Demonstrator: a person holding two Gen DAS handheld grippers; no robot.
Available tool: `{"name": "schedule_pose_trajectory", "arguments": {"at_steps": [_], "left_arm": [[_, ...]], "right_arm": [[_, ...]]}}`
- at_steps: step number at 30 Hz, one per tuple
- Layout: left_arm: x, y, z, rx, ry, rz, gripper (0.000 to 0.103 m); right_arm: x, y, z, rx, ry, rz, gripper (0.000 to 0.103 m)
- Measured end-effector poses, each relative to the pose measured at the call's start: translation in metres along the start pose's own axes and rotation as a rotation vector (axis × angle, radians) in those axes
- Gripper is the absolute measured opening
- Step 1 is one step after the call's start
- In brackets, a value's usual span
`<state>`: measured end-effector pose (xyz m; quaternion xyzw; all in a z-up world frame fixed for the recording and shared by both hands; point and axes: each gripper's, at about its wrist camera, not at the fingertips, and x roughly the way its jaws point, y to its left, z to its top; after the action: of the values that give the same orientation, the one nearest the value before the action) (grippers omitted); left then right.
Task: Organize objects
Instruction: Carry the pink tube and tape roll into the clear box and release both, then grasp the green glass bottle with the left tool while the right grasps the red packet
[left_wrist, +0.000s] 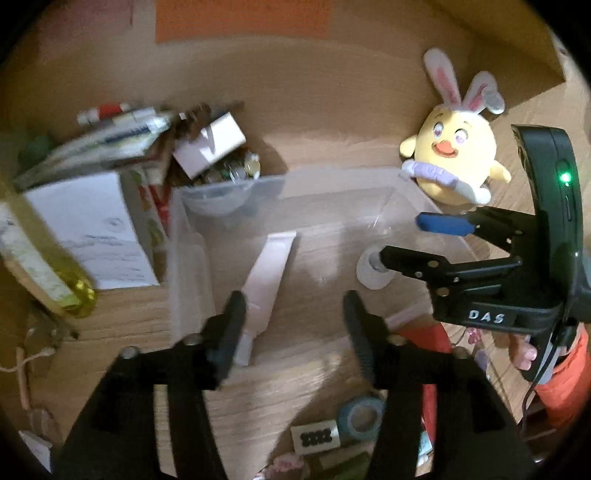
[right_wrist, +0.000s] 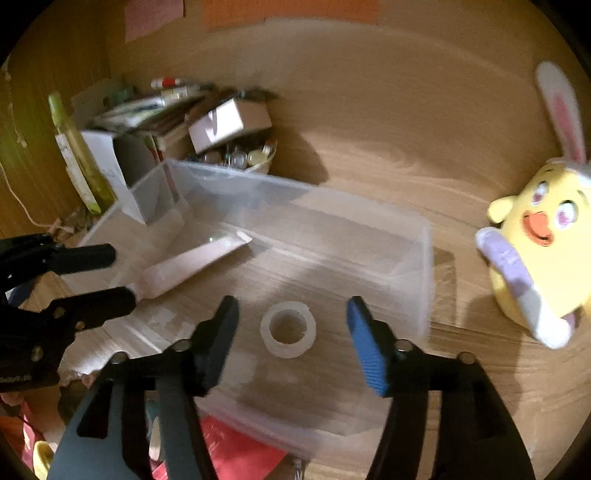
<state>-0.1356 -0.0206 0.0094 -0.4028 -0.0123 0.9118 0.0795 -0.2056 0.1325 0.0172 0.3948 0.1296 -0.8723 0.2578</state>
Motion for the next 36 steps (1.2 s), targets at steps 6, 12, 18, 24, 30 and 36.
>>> {"name": "schedule_pose_trajectory", "arguments": {"at_steps": [6, 12, 18, 24, 30, 36], "left_arm": [[-0.043, -0.009, -0.015, 0.04, -0.098, 0.033, 0.091], [-0.069, -0.013, -0.038, 0.04, -0.146, 0.039, 0.097], [-0.066, -0.015, -0.071, 0.055, -0.099, 0.036, 0.097], [-0.055, -0.019, -0.102, 0.068, -0.044, -0.002, 0.097], [-0.043, -0.025, -0.123, 0.097, -0.009, -0.033, 0.097], [-0.033, -0.027, -0.127, 0.106, -0.002, -0.028, 0.087]], "right_arm": [[-0.044, 0.004, -0.011, 0.013, -0.093, -0.034, 0.084], [-0.069, 0.01, -0.031, 0.053, -0.126, -0.007, 0.088], [-0.073, 0.014, -0.056, 0.097, -0.109, -0.026, 0.092], [-0.05, 0.02, -0.075, 0.154, -0.027, 0.018, 0.094], [-0.024, 0.034, -0.082, 0.142, 0.036, 0.008, 0.093], [-0.005, 0.031, -0.087, 0.173, 0.082, 0.004, 0.088]]}}
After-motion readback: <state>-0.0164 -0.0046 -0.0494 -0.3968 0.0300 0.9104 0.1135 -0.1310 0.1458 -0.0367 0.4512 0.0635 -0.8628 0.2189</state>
